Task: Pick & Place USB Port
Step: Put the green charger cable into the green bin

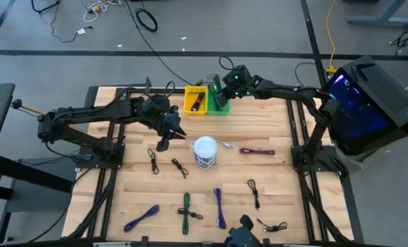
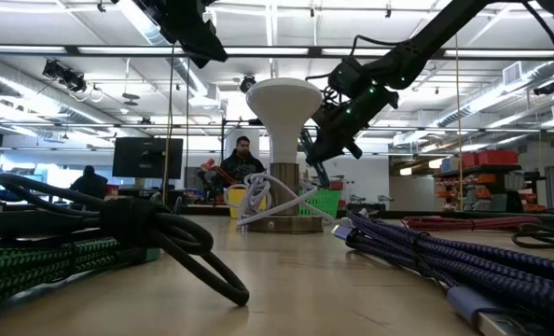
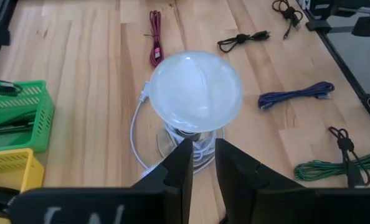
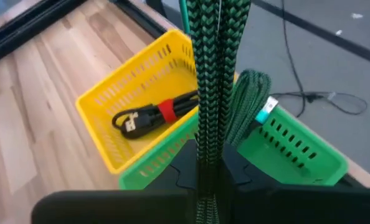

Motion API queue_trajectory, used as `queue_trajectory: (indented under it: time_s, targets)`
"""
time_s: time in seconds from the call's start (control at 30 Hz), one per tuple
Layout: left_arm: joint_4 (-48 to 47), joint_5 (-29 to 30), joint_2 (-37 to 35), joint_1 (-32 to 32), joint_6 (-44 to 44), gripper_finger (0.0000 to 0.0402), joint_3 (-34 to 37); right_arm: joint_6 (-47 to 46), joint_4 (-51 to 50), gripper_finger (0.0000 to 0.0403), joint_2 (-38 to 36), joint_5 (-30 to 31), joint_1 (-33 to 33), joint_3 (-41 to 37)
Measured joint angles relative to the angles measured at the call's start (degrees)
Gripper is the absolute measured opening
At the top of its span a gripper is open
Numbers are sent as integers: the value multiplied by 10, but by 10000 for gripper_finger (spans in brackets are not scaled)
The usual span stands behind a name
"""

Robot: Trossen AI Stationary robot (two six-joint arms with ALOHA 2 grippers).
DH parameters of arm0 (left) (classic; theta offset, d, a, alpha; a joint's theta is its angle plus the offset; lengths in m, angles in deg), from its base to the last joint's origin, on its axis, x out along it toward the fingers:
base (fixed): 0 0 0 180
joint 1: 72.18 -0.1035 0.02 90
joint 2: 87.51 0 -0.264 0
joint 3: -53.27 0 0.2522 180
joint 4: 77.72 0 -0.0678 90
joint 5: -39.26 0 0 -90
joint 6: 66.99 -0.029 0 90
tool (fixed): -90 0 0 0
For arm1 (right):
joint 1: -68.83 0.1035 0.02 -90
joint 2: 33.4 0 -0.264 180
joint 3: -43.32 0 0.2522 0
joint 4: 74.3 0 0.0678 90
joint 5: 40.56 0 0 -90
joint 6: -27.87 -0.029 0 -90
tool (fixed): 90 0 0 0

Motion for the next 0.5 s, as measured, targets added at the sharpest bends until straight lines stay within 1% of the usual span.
queue_trajectory:
  time_s: [0.5]
  targets:
    - [2,-2,2,0,2,71,0,-10,-2,17,12,-6,-1,0]
